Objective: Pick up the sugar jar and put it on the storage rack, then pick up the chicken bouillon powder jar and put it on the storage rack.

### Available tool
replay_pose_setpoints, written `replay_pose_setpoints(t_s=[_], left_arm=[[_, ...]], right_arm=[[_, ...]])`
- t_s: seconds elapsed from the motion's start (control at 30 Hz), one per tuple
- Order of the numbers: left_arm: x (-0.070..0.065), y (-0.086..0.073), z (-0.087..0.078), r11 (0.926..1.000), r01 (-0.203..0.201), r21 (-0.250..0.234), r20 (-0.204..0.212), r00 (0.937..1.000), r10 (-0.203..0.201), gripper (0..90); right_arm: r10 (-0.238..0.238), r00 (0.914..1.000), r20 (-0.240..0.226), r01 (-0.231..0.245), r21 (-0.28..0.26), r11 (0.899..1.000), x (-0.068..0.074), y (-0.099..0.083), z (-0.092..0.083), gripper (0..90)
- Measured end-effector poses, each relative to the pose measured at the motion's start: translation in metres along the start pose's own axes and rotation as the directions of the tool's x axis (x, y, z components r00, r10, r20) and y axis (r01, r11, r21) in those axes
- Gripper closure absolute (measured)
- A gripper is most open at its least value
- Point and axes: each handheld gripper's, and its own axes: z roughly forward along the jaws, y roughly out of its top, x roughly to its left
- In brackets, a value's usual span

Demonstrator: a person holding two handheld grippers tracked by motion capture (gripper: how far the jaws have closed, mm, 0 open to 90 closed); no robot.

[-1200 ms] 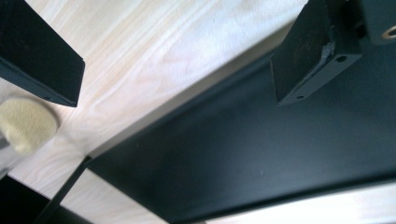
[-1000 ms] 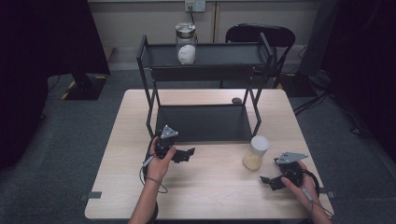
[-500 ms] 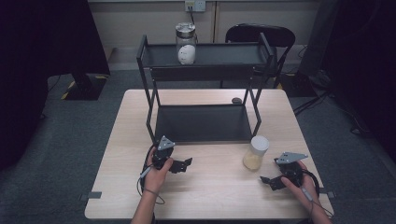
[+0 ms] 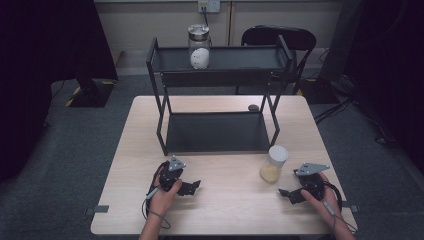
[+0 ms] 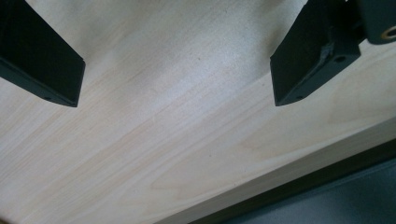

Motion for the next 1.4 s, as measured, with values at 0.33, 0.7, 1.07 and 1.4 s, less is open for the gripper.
replay_pose_setpoints(t_s=[0.33,0.7,1.07,1.4], left_arm=[[-0.011,-0.001,0.004,0.9959,-0.084,0.033,-0.027,0.996,0.085,0.0],[-0.013,-0.001,0.004,0.9965,-0.077,0.031,-0.035,0.9963,0.078,0.0],[-0.015,-0.001,0.004,0.997,-0.071,0.031,-0.042,0.9965,0.073,0.0],[-0.015,-0.001,0.004,0.997,-0.071,0.031,-0.042,0.9965,0.072,0.0]], right_arm=[[0.0,1.0,0.0,0.0,0.001,1.0,0.0,0.0,0.0,0.0],[0.002,1.0,0.003,-0.002,0.001,1.0,0.001,0.001,0.0,0.0],[0.032,0.9995,-0.007,-0.032,0.006,0.999,-0.003,0.003,-0.002,1.5],[0.034,0.9991,-0.025,-0.035,-0.032,0.999,-0.007,0.017,-0.01,1.4]])
